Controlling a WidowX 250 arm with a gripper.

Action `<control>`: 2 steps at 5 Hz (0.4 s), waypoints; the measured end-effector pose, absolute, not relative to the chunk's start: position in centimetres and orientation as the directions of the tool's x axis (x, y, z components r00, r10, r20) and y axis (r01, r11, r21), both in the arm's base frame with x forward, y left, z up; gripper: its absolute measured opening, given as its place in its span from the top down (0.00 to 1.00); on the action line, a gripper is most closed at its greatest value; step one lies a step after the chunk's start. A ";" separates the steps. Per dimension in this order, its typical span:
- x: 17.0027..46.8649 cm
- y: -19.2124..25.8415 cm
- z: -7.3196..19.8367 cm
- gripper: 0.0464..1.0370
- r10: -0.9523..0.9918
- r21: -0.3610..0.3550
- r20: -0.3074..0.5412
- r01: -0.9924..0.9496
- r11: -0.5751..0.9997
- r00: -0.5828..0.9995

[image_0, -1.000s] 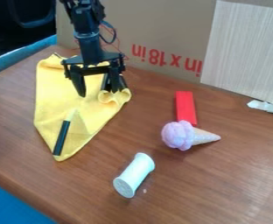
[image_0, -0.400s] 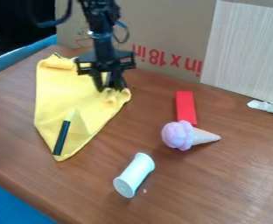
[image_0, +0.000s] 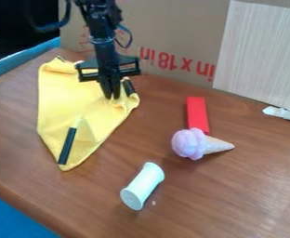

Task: Unfold the cloth from upper right to bottom left

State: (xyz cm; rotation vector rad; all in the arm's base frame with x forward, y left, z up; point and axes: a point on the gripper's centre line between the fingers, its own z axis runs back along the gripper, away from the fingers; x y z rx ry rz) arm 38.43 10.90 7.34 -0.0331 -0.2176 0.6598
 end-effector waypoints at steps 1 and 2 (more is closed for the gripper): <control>37.4 12.7 7.4 0.99 0.609 -0.128 0.157 -0.596 0.793 0.777; 37.1 13.4 9.2 0.99 0.630 -0.169 0.186 -0.607 0.777 0.754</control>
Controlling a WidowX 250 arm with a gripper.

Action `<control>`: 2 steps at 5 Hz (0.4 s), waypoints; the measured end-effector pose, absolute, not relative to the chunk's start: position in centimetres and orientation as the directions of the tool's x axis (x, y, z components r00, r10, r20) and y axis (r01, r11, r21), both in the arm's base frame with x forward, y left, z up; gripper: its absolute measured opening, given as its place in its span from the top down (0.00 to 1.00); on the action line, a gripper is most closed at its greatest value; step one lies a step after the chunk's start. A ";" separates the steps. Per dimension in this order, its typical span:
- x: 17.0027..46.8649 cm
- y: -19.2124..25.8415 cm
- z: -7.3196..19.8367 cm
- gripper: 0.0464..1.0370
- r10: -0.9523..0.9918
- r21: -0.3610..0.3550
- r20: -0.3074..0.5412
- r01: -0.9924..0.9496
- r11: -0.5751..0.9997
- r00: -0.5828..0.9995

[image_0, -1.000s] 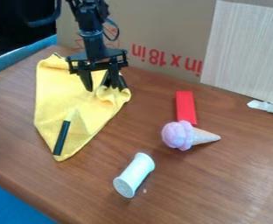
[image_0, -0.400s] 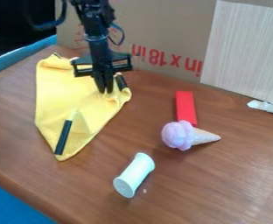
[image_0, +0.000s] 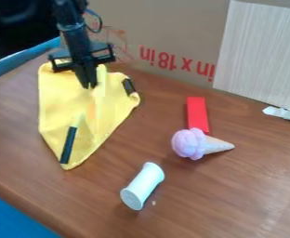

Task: Unfold the cloth from upper right to bottom left

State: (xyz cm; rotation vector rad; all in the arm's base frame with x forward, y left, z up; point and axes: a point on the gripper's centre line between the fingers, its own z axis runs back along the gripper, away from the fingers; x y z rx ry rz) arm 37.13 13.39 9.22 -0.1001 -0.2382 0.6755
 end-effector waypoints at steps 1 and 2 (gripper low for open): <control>35.6 16.3 9.6 0.99 0.610 -0.185 0.186 -0.583 0.791 0.770; 32.6 19.9 9.6 0.99 0.624 -0.185 0.191 -0.596 0.781 0.758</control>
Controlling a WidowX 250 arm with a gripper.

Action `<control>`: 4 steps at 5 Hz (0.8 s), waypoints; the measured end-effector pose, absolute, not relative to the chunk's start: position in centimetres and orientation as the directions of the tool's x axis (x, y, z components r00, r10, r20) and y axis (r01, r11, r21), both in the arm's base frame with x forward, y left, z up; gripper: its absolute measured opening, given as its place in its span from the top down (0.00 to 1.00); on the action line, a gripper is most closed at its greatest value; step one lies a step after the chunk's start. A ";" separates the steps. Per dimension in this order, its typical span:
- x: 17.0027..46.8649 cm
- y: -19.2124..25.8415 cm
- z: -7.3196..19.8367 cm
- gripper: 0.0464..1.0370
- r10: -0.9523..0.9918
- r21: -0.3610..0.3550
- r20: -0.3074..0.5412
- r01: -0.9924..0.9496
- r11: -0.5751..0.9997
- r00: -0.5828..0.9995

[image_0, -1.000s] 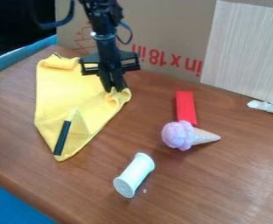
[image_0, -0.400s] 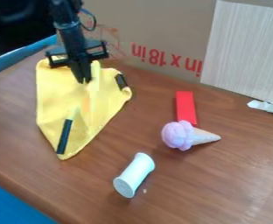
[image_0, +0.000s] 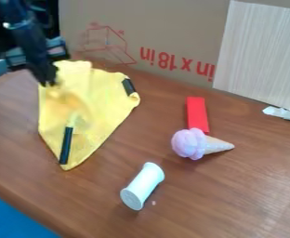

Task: Unfold the cloth from upper right to bottom left

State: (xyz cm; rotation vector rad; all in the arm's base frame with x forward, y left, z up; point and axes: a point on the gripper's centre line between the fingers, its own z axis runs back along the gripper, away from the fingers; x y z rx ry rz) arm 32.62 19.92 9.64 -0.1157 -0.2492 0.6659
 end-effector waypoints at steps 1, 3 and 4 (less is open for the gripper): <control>30.6 21.3 9.3 0.99 0.583 -0.122 0.172 -0.570 0.812 0.794; 26.5 25.1 9.7 0.99 0.535 0.049 0.194 -0.553 0.832 0.822; 25.0 27.7 9.9 0.99 0.519 0.131 0.227 -0.554 0.822 0.824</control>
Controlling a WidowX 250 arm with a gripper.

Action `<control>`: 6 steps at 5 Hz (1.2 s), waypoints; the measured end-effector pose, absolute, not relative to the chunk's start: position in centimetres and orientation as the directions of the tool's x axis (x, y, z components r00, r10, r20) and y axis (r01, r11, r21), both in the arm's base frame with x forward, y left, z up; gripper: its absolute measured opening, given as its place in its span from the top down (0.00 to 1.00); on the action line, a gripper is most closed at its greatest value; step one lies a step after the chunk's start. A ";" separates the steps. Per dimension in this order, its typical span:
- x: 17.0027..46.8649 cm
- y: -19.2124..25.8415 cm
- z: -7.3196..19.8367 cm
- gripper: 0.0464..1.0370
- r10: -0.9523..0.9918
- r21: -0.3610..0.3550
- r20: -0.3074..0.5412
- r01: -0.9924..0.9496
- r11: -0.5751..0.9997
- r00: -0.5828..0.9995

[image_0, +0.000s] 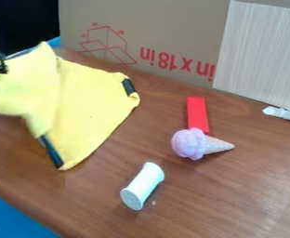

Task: Unfold the cloth from upper right to bottom left

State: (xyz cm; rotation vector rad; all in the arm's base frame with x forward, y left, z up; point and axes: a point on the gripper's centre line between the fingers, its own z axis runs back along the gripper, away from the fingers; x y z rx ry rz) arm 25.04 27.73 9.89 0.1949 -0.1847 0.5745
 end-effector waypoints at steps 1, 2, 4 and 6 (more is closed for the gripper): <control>24.3 29.8 10.7 0.99 0.483 0.240 0.242 -0.534 0.811 0.842; 23.8 31.5 10.1 0.99 0.429 0.342 0.192 -0.470 0.814 0.883; 22.7 32.7 9.7 0.99 0.523 0.407 0.100 -0.514 0.755 0.847; 22.1 33.6 10.1 0.84 0.582 0.465 0.149 -0.576 0.673 0.800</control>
